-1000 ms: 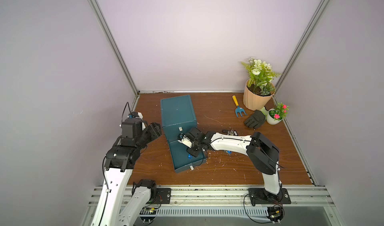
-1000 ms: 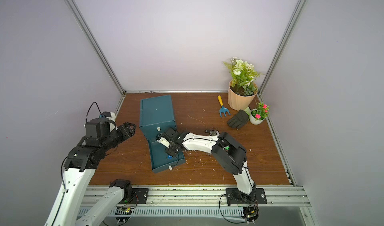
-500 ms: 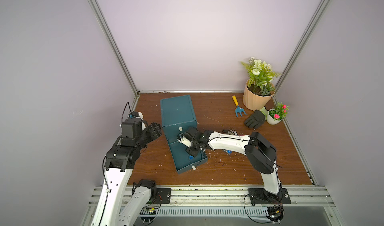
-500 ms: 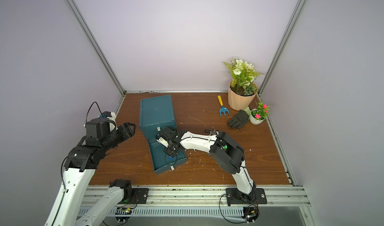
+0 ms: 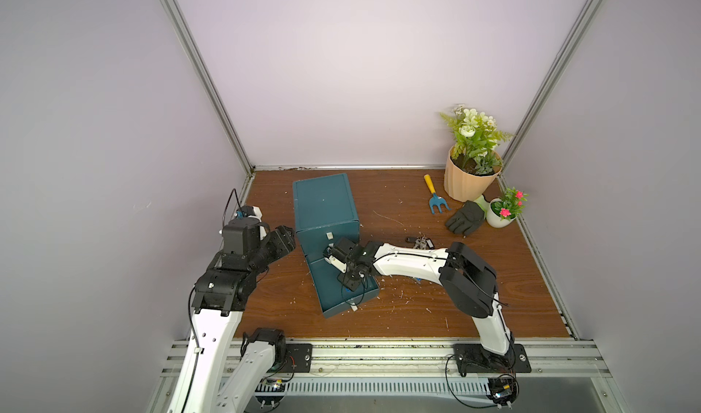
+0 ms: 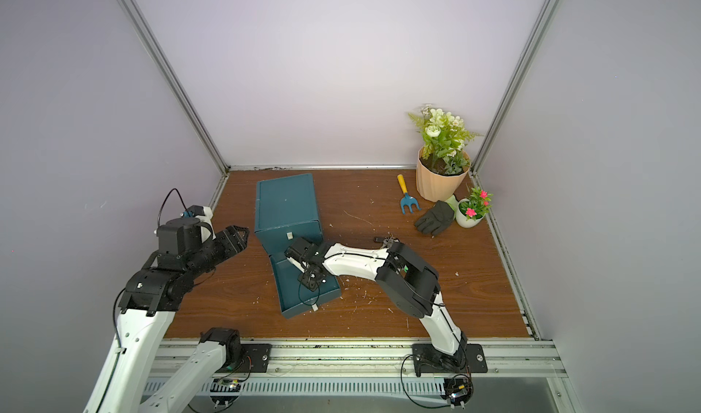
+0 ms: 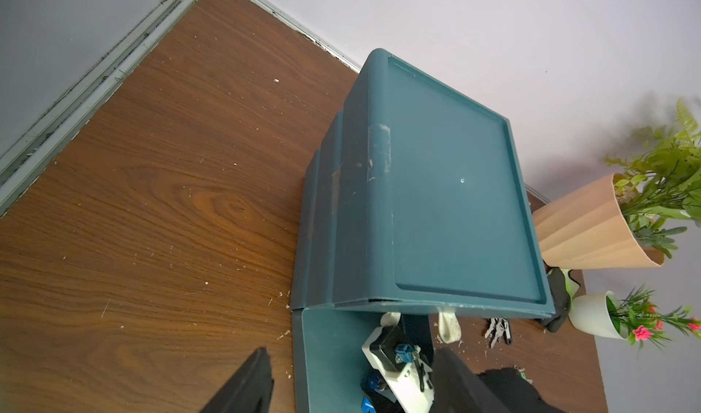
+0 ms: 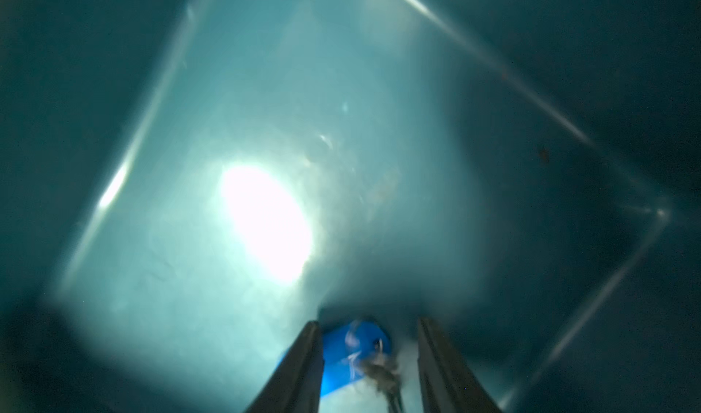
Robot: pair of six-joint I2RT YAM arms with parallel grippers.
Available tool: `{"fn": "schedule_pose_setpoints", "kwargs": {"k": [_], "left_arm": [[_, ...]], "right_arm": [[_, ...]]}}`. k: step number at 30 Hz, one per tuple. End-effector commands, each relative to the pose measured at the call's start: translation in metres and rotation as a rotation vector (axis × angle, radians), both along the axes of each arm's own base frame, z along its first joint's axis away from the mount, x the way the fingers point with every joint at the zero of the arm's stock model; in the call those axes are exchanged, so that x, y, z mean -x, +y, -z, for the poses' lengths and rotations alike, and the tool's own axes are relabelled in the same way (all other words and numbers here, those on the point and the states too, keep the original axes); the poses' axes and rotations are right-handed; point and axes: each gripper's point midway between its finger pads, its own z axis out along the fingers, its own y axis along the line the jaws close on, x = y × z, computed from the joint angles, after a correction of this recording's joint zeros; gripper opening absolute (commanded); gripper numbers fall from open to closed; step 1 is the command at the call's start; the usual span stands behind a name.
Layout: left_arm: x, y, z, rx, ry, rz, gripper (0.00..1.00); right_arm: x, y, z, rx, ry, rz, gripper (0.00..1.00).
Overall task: Take the keys out of the drawer
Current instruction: Pick up the key from the drawer.
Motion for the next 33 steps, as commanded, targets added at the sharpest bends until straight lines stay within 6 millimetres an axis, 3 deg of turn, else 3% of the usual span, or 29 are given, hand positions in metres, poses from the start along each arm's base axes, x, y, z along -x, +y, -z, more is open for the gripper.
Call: {"fn": "schedule_pose_setpoints", "kwargs": {"k": [1, 11, 13, 16, 22, 33], "left_arm": [[0.000, 0.001, 0.003, -0.014, -0.007, 0.013, 0.70], [0.000, 0.001, 0.005, -0.029, -0.009, 0.020, 0.71], [0.000, 0.001, 0.006, -0.028, -0.008, 0.021, 0.71], [0.000, 0.001, 0.005, -0.027, -0.009, 0.020, 0.71], [0.001, 0.000, 0.008, -0.019, -0.002, 0.021, 0.71], [0.002, 0.000, 0.009, -0.018, -0.003, 0.020, 0.71]], "right_arm": [[-0.008, -0.005, 0.004, 0.019, -0.017, 0.082, 0.46], [-0.002, 0.002, 0.000, 0.001, 0.006, 0.075, 0.27], [-0.002, 0.002, -0.005, -0.002, 0.000, 0.073, 0.29], [-0.004, 0.007, -0.020, -0.015, -0.010, 0.060, 0.39], [-0.008, 0.012, -0.046, -0.030, -0.028, 0.056, 0.42], [0.004, -0.010, -0.016, 0.030, 0.017, 0.083, 0.44]]}}
